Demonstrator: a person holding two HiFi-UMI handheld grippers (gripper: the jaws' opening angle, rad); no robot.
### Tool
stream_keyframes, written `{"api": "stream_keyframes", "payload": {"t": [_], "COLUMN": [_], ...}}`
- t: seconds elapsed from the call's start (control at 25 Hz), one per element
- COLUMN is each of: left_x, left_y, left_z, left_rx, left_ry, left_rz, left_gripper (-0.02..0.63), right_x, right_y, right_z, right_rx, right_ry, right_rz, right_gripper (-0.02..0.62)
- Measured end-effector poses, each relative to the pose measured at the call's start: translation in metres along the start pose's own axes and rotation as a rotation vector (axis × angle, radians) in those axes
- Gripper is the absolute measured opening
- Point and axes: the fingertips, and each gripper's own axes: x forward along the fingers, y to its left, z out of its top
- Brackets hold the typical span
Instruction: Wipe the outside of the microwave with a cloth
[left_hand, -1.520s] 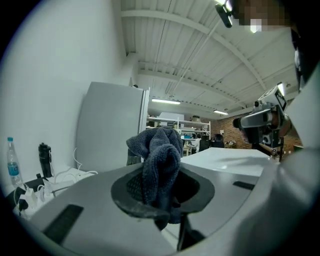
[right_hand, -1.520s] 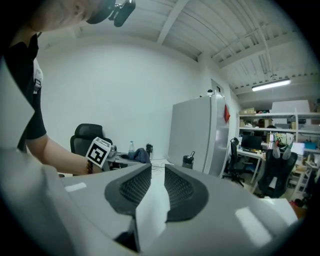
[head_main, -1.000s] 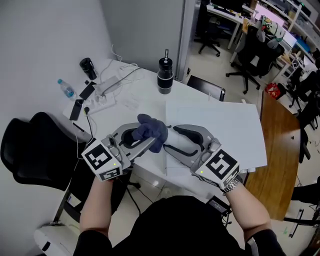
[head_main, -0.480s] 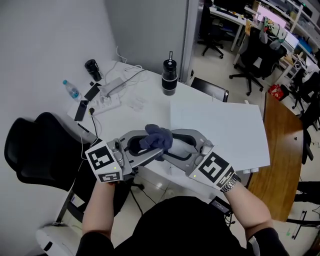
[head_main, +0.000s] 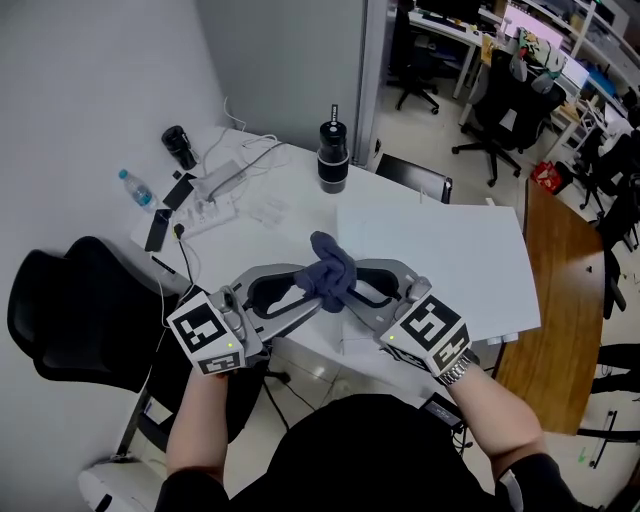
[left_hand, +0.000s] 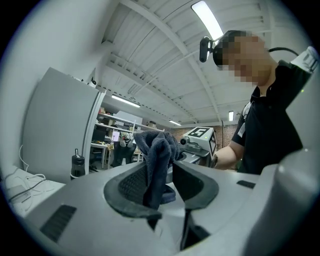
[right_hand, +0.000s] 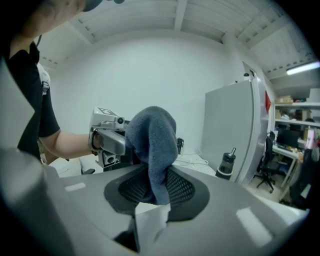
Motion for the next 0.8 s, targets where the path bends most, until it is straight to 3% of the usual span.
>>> {"api": "stream_keyframes", "payload": {"t": [0.32, 0.56, 0.8], "left_x": [-0.01, -0.007, 0.001], "left_y": [0.016, 0.014, 0.006], "left_z": [-0.006, -0.004, -0.006], "left_rx": [-0.01, -0.02, -0.023], "left_ry": [-0.024, -0.059, -0.07], "left_rz": [0.071, 0.093, 0.11], "left_gripper": [0.138, 0.12, 0.109], "right_x": [0.003, 0.007, 0.001], "right_y": [-0.027, -0.041, -0.049], "right_z": [-0.044, -0.068, -0.073], "right_rx": [0.224, 0.234, 0.197], "right_ry": [0.178, 0.306, 0.35], "right_rz": [-0.063, -0.109, -0.124], "right_gripper": [0.089, 0.089, 0.086]}}
